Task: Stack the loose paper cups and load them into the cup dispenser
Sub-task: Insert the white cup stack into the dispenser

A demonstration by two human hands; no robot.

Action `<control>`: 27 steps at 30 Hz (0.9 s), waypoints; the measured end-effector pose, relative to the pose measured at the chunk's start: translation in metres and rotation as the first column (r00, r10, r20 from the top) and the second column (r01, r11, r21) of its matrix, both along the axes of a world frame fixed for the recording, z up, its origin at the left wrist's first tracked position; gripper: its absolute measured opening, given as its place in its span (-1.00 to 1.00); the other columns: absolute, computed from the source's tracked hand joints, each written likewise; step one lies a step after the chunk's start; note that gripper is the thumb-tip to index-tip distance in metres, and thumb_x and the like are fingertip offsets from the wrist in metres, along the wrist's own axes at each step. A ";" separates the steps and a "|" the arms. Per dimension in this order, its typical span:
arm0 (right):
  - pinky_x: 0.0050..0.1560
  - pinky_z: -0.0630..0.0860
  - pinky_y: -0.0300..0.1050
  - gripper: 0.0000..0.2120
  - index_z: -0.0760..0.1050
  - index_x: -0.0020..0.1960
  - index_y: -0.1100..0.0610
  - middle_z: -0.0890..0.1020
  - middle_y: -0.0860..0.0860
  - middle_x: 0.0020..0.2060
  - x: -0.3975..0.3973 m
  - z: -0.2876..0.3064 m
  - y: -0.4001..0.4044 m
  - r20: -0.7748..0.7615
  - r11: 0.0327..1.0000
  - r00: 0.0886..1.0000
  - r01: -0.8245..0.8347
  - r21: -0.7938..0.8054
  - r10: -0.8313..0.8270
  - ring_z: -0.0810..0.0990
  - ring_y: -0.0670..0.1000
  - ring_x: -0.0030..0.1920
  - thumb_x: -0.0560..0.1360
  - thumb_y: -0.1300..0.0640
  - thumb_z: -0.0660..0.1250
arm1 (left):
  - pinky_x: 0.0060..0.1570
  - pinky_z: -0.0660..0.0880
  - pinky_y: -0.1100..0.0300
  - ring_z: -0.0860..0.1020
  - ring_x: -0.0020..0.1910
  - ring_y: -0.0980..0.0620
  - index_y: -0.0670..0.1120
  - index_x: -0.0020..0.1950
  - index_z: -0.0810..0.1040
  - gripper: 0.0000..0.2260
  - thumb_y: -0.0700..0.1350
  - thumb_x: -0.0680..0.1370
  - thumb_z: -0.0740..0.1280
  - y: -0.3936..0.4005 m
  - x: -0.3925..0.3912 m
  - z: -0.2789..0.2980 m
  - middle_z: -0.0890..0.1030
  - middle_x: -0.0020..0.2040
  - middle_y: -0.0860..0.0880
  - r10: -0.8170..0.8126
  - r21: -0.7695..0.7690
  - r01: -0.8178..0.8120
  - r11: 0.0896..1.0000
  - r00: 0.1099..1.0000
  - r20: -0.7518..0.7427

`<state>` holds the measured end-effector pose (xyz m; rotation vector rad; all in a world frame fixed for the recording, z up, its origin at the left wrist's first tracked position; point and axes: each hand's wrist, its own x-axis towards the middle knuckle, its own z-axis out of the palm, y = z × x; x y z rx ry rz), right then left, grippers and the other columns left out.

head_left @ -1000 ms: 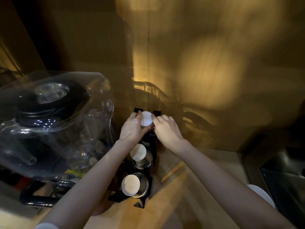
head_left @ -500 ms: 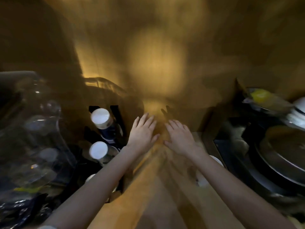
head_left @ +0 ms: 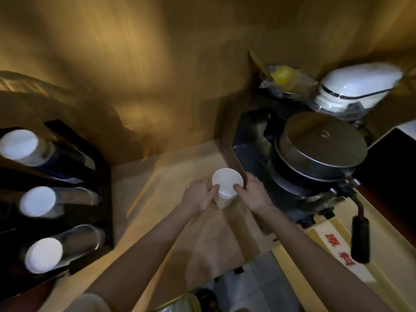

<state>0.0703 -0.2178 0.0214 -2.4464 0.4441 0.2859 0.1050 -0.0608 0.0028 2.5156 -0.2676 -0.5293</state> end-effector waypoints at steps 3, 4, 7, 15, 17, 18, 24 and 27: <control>0.26 0.43 0.12 -0.55 0.31 0.32 0.27 0.52 0.26 0.24 -0.003 -0.008 -0.006 -0.013 0.987 0.995 0.103 0.127 -0.102 0.48 0.26 0.24 0.51 0.08 0.26 | 0.07 0.43 0.02 0.52 0.15 -0.26 -0.27 0.13 0.52 -0.58 0.06 0.58 0.13 -0.012 -0.005 -0.006 0.59 0.15 -0.31 0.082 -0.057 -0.087 0.995 0.994 -0.078; 0.23 0.46 0.13 -0.59 0.35 0.29 0.27 0.55 0.26 0.19 -0.003 -0.010 -0.007 -0.017 0.979 0.992 0.123 0.162 -0.122 0.52 0.27 0.19 0.52 0.10 0.26 | 0.06 0.43 0.02 0.52 0.14 -0.27 -0.28 0.10 0.54 -0.57 0.06 0.59 0.11 -0.014 -0.007 -0.006 0.59 0.13 -0.32 0.089 -0.044 -0.093 0.995 0.993 -0.076; -0.09 0.55 0.11 -0.70 0.43 0.18 0.31 0.63 0.26 -0.12 -0.004 -0.014 -0.006 -0.068 0.903 0.977 0.214 0.373 -0.203 0.61 0.20 -0.21 0.51 0.19 0.23 | 0.03 0.44 0.00 0.53 0.11 -0.29 -0.31 0.02 0.57 -0.55 0.03 0.61 0.07 -0.018 -0.012 -0.003 0.60 0.09 -0.35 0.087 -0.015 -0.088 0.996 0.995 -0.050; -0.41 0.49 -0.12 -0.83 0.40 0.08 0.20 0.58 0.11 -0.41 0.001 -0.002 0.012 -0.005 0.773 0.962 0.222 0.594 -0.273 0.52 -0.07 -0.57 0.48 0.29 0.21 | -0.34 0.46 0.31 0.59 -0.20 -0.13 -0.17 -0.18 0.60 -0.60 0.02 0.60 0.08 0.001 -0.020 0.017 0.64 -0.20 -0.20 0.281 -0.326 -0.389 0.862 0.901 -0.331; -0.47 0.50 -0.21 -0.82 0.37 0.08 0.19 0.57 0.09 -0.38 0.002 0.009 0.023 0.043 0.748 0.965 0.171 0.641 -0.258 0.51 -0.10 -0.59 0.49 0.31 0.20 | -0.36 0.46 0.27 0.56 -0.28 -0.05 -0.13 -0.21 0.57 -0.51 0.15 0.58 0.00 0.014 -0.024 0.027 0.61 -0.25 -0.13 0.312 -0.405 -0.546 0.734 0.800 -0.513; -0.47 0.51 -0.23 -0.82 0.37 0.07 0.17 0.58 0.09 -0.36 0.001 0.014 0.030 0.069 0.735 0.969 0.133 0.665 -0.238 0.52 -0.09 -0.57 0.49 0.32 0.21 | -0.29 0.47 0.23 0.58 -0.26 -0.05 -0.15 -0.16 0.56 -0.45 0.22 0.56 -0.03 0.023 -0.024 0.030 0.62 -0.23 -0.14 0.292 -0.438 -0.634 0.637 0.725 -0.624; -0.40 0.53 -0.32 -0.75 0.39 0.06 0.10 0.59 -0.07 -0.55 -0.008 0.033 0.074 0.238 0.660 0.971 -0.187 0.728 0.013 0.56 -0.17 -0.49 0.47 0.36 0.28 | -0.16 0.63 0.11 0.67 -0.08 -0.12 -0.27 0.27 0.45 -0.16 0.40 0.28 0.23 0.094 -0.031 0.044 0.63 0.06 -0.26 -0.117 -0.516 -0.823 0.237 0.503 -0.856; -0.19 0.51 -0.20 -0.71 0.41 0.02 -0.02 0.59 -0.06 -0.41 -0.015 0.035 0.094 0.304 0.706 0.942 -0.310 0.637 0.139 0.56 -0.07 -0.34 0.45 0.34 0.31 | -0.09 0.64 0.03 0.68 -0.12 -0.17 -0.18 0.30 0.41 -0.30 0.21 0.30 0.35 0.122 -0.045 0.052 0.56 0.14 -0.28 -0.071 -0.560 -0.814 0.152 0.556 -0.828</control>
